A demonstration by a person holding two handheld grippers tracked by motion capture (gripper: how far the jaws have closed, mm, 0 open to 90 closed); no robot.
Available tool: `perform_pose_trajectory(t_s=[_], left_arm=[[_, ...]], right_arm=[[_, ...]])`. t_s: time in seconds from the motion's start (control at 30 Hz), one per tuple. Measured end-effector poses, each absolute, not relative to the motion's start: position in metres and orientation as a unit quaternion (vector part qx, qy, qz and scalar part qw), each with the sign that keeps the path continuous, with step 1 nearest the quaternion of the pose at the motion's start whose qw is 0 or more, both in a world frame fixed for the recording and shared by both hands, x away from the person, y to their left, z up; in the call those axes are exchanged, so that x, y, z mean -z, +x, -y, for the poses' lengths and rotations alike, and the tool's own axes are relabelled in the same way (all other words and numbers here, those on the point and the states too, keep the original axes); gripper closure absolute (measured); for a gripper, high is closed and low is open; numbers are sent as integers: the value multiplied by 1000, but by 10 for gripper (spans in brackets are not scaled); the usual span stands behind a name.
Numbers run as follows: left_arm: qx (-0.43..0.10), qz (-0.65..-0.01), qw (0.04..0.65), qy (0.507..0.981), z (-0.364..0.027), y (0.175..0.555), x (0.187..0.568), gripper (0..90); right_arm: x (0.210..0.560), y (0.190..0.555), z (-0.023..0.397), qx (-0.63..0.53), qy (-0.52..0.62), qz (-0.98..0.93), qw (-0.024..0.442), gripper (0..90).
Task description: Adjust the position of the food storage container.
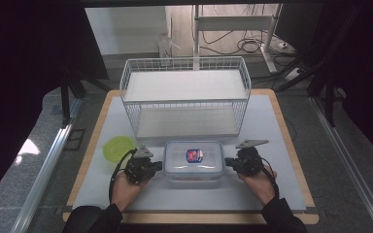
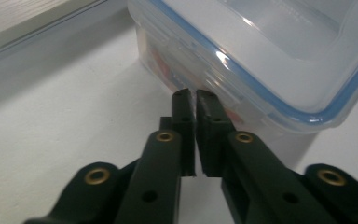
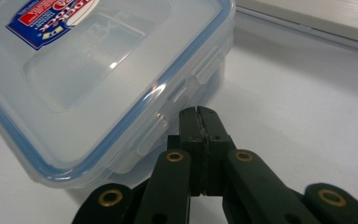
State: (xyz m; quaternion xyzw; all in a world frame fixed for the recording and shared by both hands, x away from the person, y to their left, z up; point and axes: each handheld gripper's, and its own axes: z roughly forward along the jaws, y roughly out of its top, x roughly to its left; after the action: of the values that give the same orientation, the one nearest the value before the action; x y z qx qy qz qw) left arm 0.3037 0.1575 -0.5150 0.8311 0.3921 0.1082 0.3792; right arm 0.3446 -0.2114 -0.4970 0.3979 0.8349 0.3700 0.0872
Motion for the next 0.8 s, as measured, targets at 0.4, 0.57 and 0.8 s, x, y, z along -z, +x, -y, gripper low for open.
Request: perform_pose_trajectory(t_s=[0.4,0.57,0.8], left_arm=[[-166,-385,376,826,-181,284,510,293],[-159,-378,404,818,-188,278,509,188],[-176,-361,389,829,-189,267,513,68]], right_arm=[[487,334,240,-381,405,-821,127,473],[485,328,240,-392,385,-825,133,312],[488,322,236,-408,375,-824,120,109]])
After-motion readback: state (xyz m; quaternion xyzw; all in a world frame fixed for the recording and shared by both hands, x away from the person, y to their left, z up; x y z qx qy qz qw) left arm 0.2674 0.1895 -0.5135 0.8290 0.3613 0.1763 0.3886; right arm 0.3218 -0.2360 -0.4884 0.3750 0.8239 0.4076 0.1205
